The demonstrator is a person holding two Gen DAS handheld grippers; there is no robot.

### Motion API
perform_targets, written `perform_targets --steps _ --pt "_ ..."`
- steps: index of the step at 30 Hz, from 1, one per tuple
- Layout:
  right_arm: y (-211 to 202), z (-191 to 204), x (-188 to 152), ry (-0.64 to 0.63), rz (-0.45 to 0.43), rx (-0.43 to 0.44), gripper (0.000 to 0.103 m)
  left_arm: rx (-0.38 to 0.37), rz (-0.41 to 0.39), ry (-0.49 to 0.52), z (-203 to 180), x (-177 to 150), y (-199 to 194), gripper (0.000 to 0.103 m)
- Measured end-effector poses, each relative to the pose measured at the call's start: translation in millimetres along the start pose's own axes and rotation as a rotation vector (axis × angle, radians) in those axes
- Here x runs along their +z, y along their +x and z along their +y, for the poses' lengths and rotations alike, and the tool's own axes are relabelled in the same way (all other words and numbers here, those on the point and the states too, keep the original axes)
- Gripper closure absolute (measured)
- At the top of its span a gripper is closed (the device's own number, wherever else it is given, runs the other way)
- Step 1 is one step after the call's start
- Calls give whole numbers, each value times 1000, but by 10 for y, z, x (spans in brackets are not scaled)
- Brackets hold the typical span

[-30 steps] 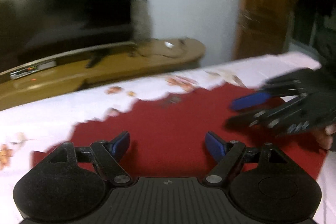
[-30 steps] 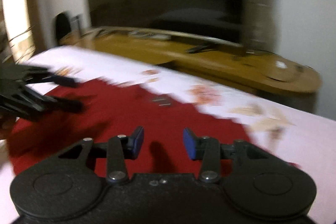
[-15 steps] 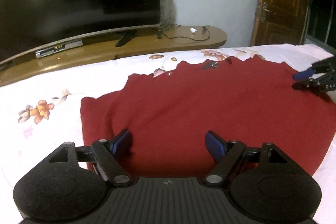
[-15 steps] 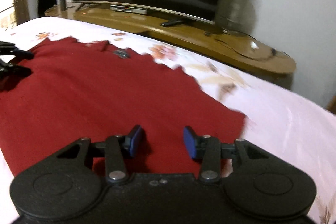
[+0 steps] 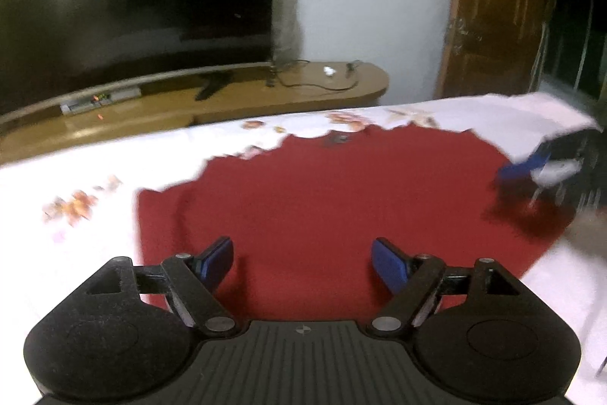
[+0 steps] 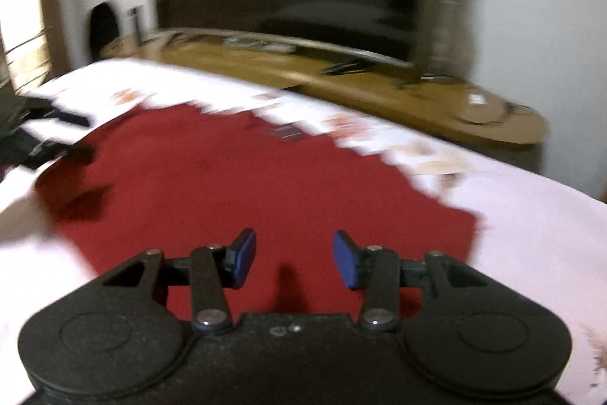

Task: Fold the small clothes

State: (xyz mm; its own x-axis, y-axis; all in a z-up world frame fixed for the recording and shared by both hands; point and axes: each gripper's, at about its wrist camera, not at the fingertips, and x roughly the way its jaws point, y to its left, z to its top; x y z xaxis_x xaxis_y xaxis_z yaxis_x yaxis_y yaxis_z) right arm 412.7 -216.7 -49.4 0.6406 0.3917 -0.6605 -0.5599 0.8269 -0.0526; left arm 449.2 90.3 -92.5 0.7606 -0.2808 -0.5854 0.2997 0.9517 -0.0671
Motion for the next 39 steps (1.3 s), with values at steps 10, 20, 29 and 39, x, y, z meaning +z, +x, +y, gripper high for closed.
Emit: perform_targets --steps 10,20,29,39 --pt "381 867 -166 -108 42 42 58 61 64 47 -430 -395 148 24" --pt "-207 -17 -647 60 68 -87 58 102 65 -16 46 -623 -212 23" --pt "-426 13 -555 170 -8 -123 59 148 97 -44 36 -584 -159 20" --pt "-547 4 -579 301 3 -143 56 114 51 -298 40 -671 -703 19"
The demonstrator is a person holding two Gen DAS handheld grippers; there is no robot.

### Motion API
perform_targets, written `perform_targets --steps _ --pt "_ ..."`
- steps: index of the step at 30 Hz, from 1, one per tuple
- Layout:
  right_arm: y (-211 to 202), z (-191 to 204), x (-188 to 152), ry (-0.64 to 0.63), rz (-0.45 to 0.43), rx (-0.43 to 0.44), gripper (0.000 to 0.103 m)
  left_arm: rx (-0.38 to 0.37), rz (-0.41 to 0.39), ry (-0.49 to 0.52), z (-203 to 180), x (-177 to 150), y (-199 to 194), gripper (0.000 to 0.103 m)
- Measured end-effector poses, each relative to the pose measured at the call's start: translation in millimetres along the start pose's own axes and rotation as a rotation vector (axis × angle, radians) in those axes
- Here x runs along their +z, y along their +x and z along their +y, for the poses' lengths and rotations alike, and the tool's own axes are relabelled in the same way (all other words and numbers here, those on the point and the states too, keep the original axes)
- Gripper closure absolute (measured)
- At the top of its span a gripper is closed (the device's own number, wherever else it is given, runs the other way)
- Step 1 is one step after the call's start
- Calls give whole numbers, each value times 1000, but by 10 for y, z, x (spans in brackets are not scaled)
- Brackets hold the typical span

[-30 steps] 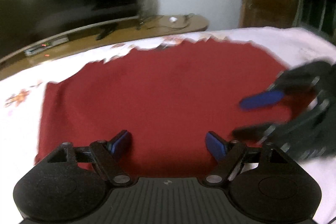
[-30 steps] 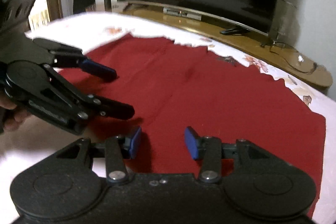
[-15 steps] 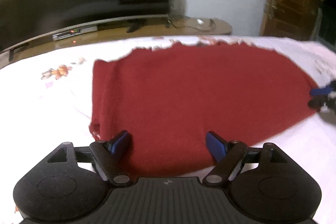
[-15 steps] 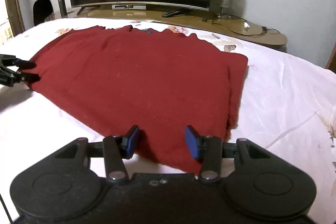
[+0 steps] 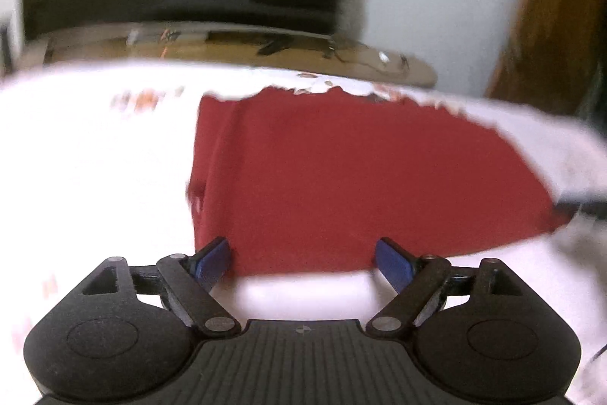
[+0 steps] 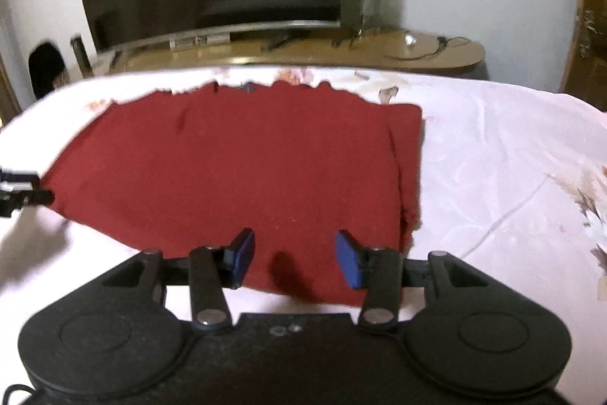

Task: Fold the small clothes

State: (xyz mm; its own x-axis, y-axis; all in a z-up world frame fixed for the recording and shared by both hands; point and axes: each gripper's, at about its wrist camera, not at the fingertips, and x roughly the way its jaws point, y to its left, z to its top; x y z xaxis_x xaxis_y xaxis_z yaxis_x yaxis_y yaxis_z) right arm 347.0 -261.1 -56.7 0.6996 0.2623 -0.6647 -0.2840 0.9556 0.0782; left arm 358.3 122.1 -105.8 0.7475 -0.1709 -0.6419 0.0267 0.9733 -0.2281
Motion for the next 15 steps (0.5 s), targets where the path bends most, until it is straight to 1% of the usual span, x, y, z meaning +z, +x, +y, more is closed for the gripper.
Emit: perform_targets --steps 2,3,4,5,8,9,12,13,15 --pt "-94 18 -85 30 -8 21 56 -41 24 -154 128 -119 -32 19" --pt "-118 45 -123 33 -4 27 56 -49 33 -231 197 -192 -22 20" --pt "-96 68 -125 29 0 30 56 -58 23 -298 256 -254 -18 20" --pt "-115 110 -161 26 3 35 56 -75 -11 -372 316 -306 -35 20" --pt "-172 227 -219 37 -2 56 55 -86 -52 -534 438 -320 28 20" --pt "-168 256 -213 42 -6 62 55 -76 -57 -549 442 -295 70 20" --pt "-188 352 -200 53 -17 75 54 -34 -61 -519 349 -206 201 19" --pt "-185 373 -180 56 -20 79 54 -29 -68 -523 337 -191 236 19" --pt "-181 404 -144 64 -27 92 54 -36 -93 -578 379 -177 299 19"
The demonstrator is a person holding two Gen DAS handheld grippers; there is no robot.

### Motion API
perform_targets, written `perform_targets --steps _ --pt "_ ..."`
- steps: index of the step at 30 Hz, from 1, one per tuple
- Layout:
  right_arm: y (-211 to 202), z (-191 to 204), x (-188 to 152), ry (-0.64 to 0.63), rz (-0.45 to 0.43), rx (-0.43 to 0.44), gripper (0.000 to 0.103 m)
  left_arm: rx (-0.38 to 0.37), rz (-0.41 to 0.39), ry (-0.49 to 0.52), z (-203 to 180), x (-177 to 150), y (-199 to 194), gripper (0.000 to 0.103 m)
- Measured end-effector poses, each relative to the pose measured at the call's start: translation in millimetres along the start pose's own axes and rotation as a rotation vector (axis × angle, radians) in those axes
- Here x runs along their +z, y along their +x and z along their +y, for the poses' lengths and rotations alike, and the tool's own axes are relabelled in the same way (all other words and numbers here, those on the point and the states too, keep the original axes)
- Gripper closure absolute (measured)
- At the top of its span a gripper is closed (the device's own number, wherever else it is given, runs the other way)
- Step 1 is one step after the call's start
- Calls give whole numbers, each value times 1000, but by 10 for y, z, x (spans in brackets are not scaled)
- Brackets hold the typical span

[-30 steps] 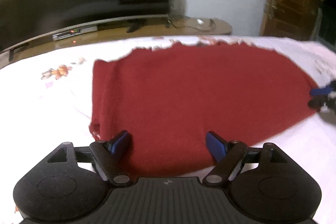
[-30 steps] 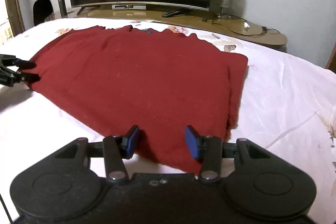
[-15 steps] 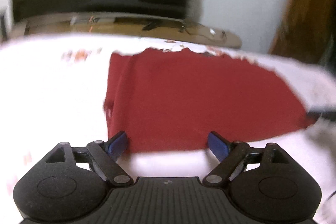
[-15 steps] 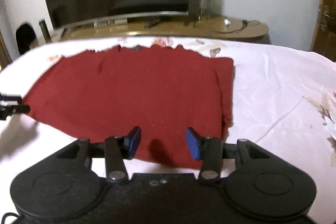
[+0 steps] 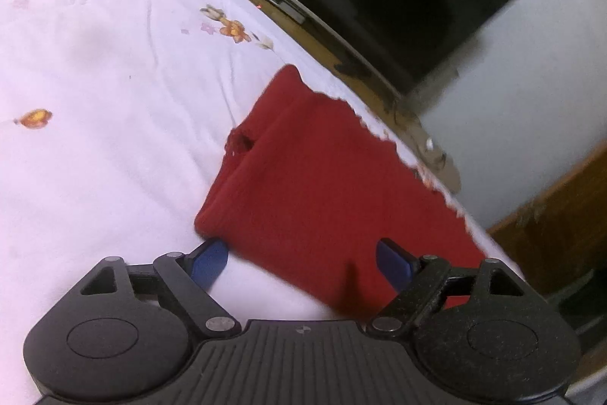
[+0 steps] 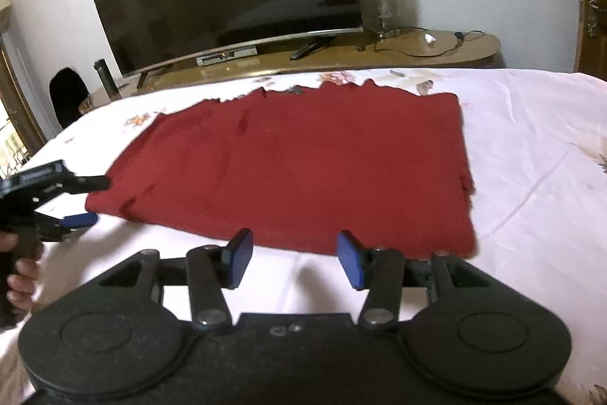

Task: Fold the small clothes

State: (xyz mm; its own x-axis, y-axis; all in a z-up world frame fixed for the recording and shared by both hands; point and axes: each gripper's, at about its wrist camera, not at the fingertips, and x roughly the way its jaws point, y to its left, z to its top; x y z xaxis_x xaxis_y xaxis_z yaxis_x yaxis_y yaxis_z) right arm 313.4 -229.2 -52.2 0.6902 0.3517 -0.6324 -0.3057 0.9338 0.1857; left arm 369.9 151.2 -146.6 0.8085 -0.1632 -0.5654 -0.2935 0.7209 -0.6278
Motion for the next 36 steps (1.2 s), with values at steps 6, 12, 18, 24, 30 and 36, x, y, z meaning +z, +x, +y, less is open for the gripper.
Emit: perform_targets --steps 6,12,18,24,30,36 --pt "46 -9 77 39 -9 24 54 -50 -51 -175 53 -102 -30 19" --pt "247 8 216 60 -15 41 54 -28 -109 -278 118 -145 36 45" --pt "656 193 477 -41 -21 20 88 -39 -109 -342 358 -201 104 92" --pt "1017 349 577 -112 -10 38 90 -62 -102 -295 350 -173 83 94" --pt "1356 348 541 -161 46 -17 93 -74 -36 -306 427 -32 139 94" --pt "1331 460 391 -277 8 -56 93 -101 -93 -256 298 28 81 94"
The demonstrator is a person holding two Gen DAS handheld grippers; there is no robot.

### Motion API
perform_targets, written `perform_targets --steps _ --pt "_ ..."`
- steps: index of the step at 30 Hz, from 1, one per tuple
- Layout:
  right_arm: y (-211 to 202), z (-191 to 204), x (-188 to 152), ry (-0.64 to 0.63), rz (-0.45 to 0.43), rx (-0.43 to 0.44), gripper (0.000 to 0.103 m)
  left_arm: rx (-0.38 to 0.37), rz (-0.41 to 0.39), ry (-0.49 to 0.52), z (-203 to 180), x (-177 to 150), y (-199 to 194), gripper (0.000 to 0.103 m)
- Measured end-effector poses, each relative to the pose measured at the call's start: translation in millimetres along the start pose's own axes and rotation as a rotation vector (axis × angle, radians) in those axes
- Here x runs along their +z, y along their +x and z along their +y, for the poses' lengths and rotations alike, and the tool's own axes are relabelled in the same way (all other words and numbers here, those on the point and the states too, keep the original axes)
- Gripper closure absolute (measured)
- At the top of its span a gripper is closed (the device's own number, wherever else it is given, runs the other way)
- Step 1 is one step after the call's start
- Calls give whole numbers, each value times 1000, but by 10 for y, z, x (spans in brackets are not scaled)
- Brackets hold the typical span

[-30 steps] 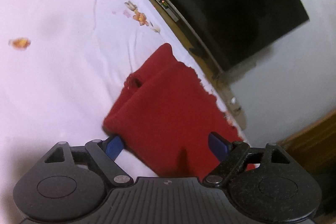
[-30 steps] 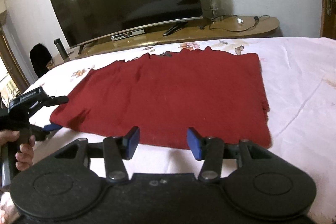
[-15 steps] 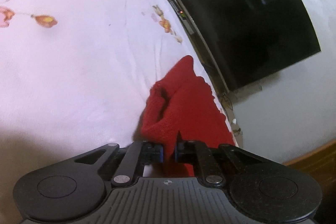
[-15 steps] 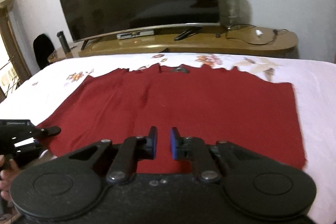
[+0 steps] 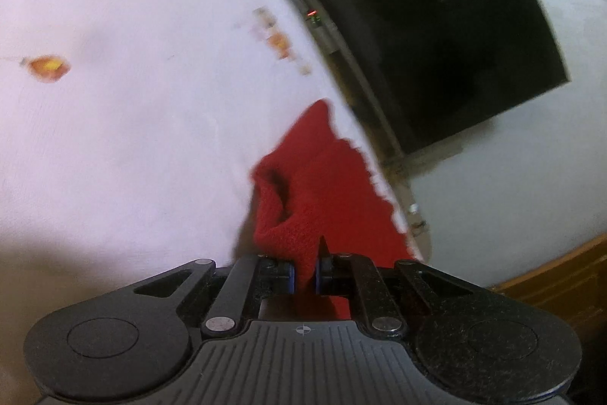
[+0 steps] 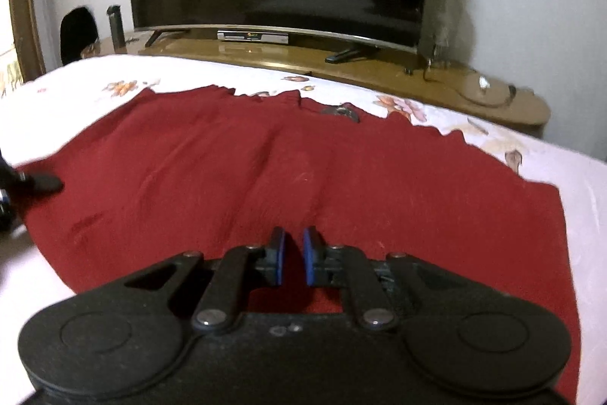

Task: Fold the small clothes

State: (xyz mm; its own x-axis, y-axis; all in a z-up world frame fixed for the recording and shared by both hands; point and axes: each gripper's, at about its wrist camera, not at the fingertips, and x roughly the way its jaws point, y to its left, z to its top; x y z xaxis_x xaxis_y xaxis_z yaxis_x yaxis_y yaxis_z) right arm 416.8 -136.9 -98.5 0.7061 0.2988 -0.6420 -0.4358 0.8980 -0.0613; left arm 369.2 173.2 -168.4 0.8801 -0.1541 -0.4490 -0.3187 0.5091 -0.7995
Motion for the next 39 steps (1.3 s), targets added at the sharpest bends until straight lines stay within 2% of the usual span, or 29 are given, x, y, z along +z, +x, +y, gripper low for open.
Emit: perform_targets --steps 4,7,10,12,14,16,17,20,22,24,25,26,27,28,29,31,33,35,37,39 --pt "1 81 -76 -80 -33 -25 92 -24 -11 118 -238 26 15 95" --pt "3 133 -77 -109 -47 -50 92 8 20 166 -308 74 43 95" --pt "-12 23 -24 -25 -31 -12 91 -41 5 336 -712 55 -15 95" --pt "-22 -63 -11 33 -24 26 91 -109 14 467 -1111 -40 -21 95" --pt "-55 -210 -10 130 -21 83 92 -181 51 596 -1527 -183 80 95" --pt "-175 -565 -69 379 -35 142 92 -248 121 693 -1881 -425 241 95" --pt "-273 -726 -134 476 -56 134 87 -282 164 744 -2044 -598 355 95" --pt "-717 -1209 -436 688 -146 93 84 -356 290 809 -2319 -1080 704 95" --pt "-987 -1527 -671 806 -175 55 77 -363 410 834 -2404 -1473 1003 95" --pt "-1188 -1778 -878 894 -188 26 74 -319 554 878 -2385 -1861 1311 94" --pt "-1278 -1882 -976 929 -189 14 71 -300 576 905 -2371 -1979 1351 94" --pt "-1349 -1959 -1050 953 -192 5 62 -304 544 932 -2365 -2034 1280 85" --pt "-1434 -2016 -1116 970 -199 -4 52 -335 543 932 -2376 -2014 1195 75" --pt "-1513 -2044 -1165 977 -208 -10 49 -365 553 908 -2389 -1945 1157 56" --pt "-1570 -2047 -1197 978 -218 -10 48 -398 555 888 -2410 -1868 1042 44" --pt "-1622 -2003 -1234 993 -221 17 48 -460 512 910 -2446 -1675 757 36" --pt "-1644 -1932 -1253 1005 -219 76 48 -475 445 917 -2427 -1353 561 36" --pt "-1631 -1836 -1235 1005 -212 140 48 -420 367 890 -2330 -1014 551 36" --pt "-1588 -1688 -1178 985 -195 224 48 -282 308 853 -2170 -690 700 36" --pt "-1516 -1626 -1111 975 -167 268 48 -157 314 794 -1990 -452 893 36"
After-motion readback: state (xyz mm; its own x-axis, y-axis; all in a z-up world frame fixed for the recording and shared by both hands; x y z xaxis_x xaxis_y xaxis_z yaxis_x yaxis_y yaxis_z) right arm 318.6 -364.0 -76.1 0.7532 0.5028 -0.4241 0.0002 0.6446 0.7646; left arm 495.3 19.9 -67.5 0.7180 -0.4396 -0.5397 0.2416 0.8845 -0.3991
